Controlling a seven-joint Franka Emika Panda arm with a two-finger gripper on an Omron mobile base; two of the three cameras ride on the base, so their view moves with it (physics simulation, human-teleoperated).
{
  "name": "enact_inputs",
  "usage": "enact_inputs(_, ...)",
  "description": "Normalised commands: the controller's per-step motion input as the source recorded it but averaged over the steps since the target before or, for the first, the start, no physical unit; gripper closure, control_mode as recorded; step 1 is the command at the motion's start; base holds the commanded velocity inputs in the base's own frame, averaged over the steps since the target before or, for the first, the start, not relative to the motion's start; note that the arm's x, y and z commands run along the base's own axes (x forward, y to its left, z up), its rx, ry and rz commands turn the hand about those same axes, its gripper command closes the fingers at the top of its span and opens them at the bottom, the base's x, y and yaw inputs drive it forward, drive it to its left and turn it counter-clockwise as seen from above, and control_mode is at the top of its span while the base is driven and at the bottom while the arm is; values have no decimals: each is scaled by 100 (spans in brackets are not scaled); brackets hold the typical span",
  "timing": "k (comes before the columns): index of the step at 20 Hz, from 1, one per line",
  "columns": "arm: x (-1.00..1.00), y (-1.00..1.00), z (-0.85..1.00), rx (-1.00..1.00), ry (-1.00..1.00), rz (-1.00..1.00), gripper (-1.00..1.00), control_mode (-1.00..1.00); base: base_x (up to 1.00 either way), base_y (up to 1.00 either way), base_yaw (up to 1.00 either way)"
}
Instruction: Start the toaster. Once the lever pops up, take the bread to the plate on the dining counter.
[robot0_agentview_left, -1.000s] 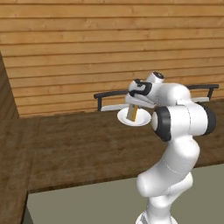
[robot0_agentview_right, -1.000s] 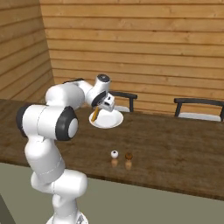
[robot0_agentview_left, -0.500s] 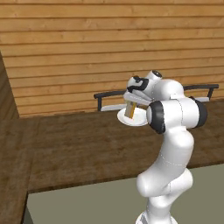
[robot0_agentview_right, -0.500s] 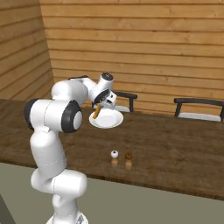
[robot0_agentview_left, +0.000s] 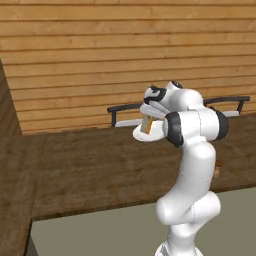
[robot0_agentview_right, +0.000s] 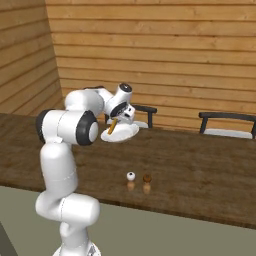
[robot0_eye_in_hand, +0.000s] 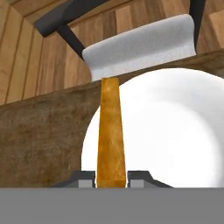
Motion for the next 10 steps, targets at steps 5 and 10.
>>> enact_inputs(5,0,0,-11,1,8,0,100,-100,0,0,0)
enact_inputs(10,0,0,-1,0,2,0,100,-100,0,0,0)
